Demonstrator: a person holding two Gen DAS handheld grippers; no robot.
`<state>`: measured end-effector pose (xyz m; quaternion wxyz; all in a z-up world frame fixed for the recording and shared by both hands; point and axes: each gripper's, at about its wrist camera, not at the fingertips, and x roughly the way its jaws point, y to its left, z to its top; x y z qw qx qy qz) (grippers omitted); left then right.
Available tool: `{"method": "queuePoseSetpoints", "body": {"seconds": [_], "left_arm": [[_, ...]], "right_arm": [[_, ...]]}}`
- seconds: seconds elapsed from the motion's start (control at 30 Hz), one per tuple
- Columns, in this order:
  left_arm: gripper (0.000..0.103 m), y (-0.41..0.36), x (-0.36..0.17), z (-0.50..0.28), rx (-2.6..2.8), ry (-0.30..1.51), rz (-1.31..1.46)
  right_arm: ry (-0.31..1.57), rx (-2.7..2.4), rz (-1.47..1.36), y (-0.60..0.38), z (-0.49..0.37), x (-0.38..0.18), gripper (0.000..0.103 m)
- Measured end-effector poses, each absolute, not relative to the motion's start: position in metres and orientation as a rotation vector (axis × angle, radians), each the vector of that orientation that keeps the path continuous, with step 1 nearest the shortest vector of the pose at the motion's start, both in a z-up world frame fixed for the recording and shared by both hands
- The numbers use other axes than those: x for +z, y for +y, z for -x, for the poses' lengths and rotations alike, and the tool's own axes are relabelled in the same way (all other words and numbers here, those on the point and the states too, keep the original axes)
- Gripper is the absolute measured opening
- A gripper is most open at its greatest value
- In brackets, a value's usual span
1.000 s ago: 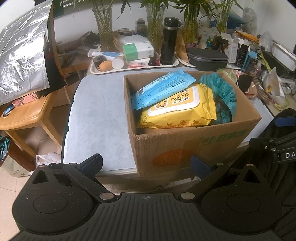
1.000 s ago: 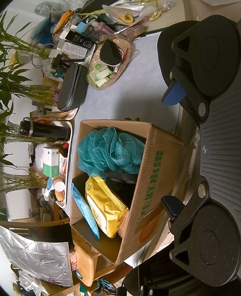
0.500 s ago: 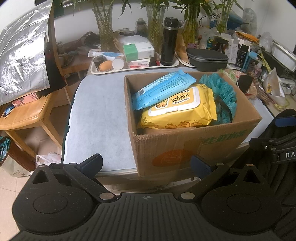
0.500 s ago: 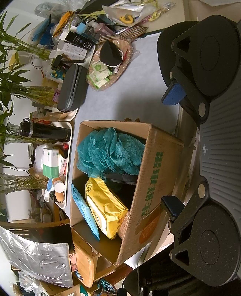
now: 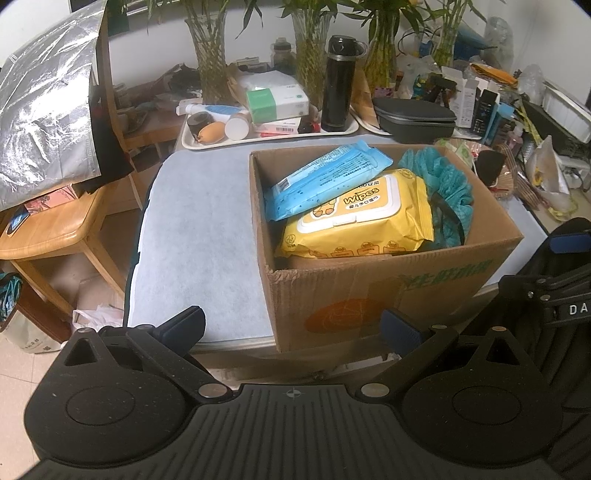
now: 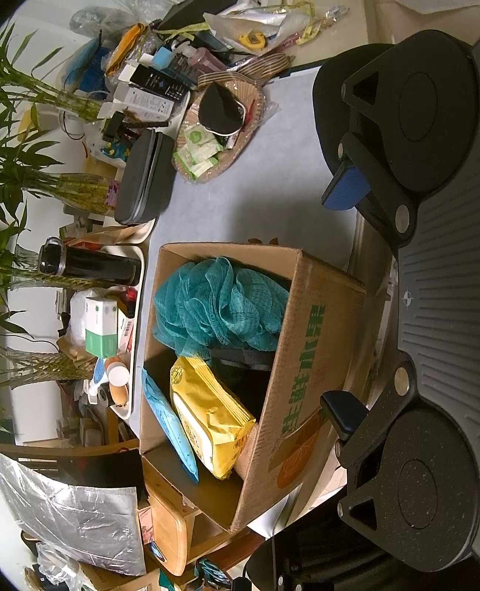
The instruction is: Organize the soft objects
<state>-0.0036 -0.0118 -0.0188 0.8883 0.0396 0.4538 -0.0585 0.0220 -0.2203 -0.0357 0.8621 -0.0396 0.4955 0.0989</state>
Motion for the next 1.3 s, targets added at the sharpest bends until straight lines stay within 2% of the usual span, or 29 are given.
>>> {"method": "queuePoseSetpoints", "body": {"seconds": [1.3], "left_arm": [[0.103,-0.0095,-0.0163,0.0026,-0.123,0.941,-0.081]], "right_arm": [[1.035,0.201,0.087,-0.2211,-0.0224,-0.0340,0.103]]}}
